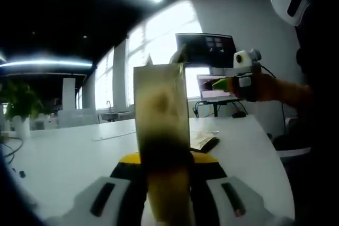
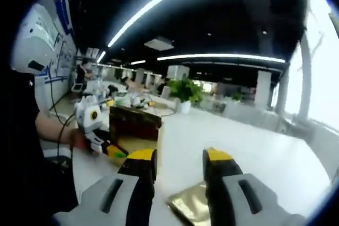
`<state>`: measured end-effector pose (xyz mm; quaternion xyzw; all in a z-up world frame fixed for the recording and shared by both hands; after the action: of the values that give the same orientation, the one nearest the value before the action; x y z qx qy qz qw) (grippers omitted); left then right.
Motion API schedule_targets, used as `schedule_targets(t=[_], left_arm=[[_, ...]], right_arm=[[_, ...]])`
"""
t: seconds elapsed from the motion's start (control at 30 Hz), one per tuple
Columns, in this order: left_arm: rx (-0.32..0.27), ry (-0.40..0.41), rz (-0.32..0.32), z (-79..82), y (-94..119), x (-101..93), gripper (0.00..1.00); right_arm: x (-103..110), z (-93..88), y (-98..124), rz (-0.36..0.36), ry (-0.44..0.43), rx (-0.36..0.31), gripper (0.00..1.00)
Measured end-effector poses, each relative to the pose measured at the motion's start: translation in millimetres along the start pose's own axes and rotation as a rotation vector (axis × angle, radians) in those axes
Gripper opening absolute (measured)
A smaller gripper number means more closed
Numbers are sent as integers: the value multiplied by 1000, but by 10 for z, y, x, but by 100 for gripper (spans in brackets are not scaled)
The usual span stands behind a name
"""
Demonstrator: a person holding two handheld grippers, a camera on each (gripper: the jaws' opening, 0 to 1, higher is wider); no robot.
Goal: Extract single mask from mask box in order stack masks on table
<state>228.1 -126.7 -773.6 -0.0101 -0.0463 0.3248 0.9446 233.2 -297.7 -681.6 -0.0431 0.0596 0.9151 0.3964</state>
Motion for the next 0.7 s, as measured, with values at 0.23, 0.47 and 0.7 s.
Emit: schedule_targets(t=[0.23, 0.47, 0.7], left_arm=[[0, 3, 0, -1, -1, 1, 33], [-1, 6, -1, 1, 0, 2, 33], [-13, 3, -4, 29, 5, -4, 33]], right_arm=[[-109, 10, 4, -41, -56, -53, 34], [-55, -247, -14, -31, -97, -39, 39], [-54, -320, 29, -39, -113, -42, 38]])
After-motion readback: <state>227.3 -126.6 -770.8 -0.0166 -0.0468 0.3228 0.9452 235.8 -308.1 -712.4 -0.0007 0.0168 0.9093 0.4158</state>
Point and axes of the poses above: the point that each gripper's makers call its tool centre point, and the gripper's own axes: y roughly backward along the fingers, x roughly to its left, z roughly out of its top, the point moved 1 cm from there along y, roughly backward along the fingers
